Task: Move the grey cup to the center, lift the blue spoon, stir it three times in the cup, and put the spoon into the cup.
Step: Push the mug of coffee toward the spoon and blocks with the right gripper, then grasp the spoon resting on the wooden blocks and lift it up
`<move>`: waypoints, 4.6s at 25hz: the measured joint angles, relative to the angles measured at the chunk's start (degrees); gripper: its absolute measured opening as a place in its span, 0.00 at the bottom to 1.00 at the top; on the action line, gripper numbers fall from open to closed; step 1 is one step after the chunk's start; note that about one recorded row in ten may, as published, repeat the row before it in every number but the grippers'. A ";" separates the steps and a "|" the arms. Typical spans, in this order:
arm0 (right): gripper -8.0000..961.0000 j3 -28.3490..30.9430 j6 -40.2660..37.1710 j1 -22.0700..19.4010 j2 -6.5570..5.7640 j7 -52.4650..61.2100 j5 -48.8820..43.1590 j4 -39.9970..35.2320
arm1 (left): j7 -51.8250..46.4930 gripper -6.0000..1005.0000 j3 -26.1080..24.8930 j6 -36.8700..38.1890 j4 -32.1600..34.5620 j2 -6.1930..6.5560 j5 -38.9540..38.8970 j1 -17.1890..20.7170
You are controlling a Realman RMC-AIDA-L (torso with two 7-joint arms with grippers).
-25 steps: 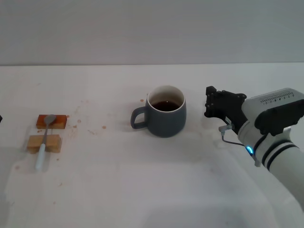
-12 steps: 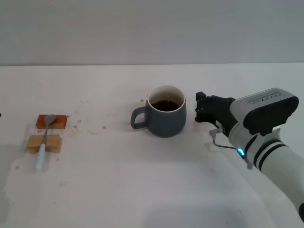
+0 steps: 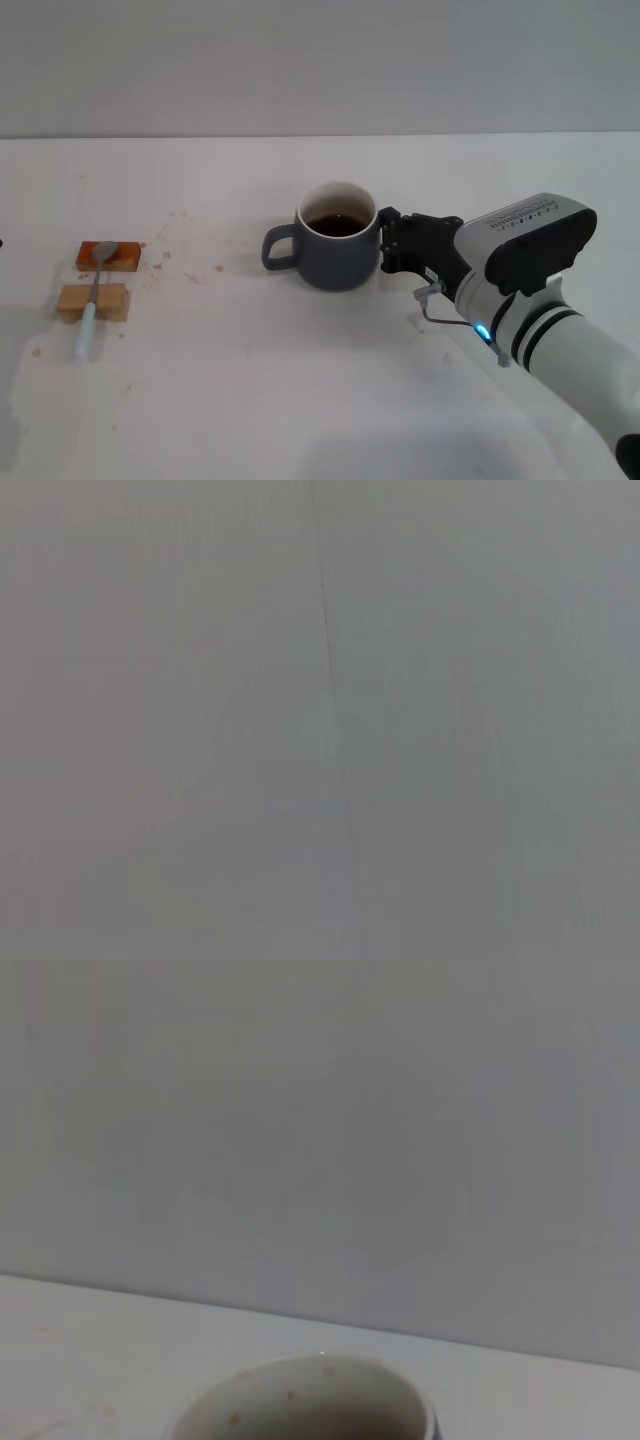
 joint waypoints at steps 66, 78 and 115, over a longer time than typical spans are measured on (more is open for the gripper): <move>0.01 7.99 -21.90 -11.60 -0.56 0.02 0.62 -10.77 | 0.56 0.74 18.68 -13.85 -5.36 -0.14 -2.47 5.30; 0.01 7.99 -21.91 -11.37 -0.56 0.02 0.62 -10.69 | 0.32 0.72 19.21 -15.76 -5.66 -0.01 -2.82 5.19; 0.01 7.98 -21.91 -11.37 -0.56 0.02 0.35 -10.78 | 0.31 0.56 18.99 -18.89 -6.69 0.10 -4.22 4.48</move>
